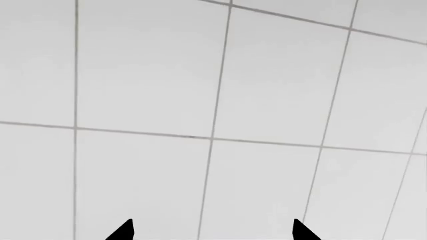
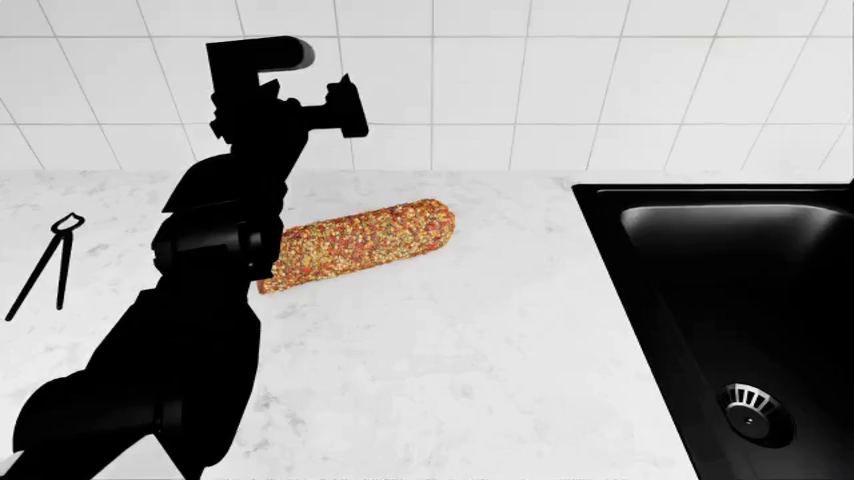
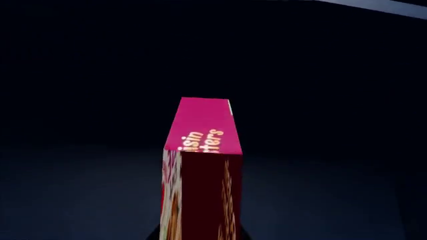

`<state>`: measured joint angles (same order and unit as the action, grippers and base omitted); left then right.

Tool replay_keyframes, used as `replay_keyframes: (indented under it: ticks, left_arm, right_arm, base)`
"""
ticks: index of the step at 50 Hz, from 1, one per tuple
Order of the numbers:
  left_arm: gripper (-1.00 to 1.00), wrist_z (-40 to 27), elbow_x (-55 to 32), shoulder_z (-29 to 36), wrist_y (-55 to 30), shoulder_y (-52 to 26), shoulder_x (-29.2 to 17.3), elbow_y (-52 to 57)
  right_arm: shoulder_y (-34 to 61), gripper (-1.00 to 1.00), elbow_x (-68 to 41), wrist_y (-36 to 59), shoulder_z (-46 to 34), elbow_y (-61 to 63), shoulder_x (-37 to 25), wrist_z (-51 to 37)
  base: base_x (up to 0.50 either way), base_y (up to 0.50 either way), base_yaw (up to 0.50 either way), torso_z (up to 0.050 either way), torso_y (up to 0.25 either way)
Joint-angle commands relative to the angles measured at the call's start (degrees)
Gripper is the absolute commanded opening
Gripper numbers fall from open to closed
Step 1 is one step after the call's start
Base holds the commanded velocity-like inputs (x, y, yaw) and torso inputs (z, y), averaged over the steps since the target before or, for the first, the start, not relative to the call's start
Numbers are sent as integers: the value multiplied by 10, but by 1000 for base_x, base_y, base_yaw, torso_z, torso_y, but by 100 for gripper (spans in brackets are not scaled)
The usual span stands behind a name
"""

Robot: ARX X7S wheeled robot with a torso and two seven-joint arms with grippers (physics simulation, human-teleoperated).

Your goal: Pick the boxed food and cereal from the counter and place them in the cabinets closest to them.

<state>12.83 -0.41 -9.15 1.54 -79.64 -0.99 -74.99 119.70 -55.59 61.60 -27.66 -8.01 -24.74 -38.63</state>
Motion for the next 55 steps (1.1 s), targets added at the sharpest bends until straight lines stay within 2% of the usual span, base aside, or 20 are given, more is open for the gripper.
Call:
replay_keyframes:
  ticks: [1,11,20,21,46,50,55]
  left_arm:
    - [100,-1,0,1,0,0,0,0]
    - [100,-1,0,2,-1,0,0,0]
    - [100,-2,0,3,-1,0,0,0]
    - [100,-2,0,3,-1,0,0,0]
    - [100,-3,0,8,1,0,0,0]
    - [100,-19,7,19,23,0,2,0]
    - [100,-1,-17,35,43,-42,9,0]
  right_arm:
    - [-42,-100,-6,22,-59,-174,36,64]
    - [-53,-100,4,30,-92,-326,76,135]
    - [-76,-100,2,46,-99,-398,91,145]
    - [-77,100,3,45,-99,-396,91,143]
    - [-65,100,-5,55,-96,-319,81,117]
    - [-52,100,-8,60,-94,-297,81,113]
    - [-36,100,-20,85,-88,-260,75,94]
  base:
    - [0,0,0,0,0]
    - [1,0,0,0,0]
    - [0,0,2,0,0]
    - [11,0,4,0,0]
    - [0,0,0,0,0]
    - [0,0,0,0,0]
    - [0,0,0,0,0]
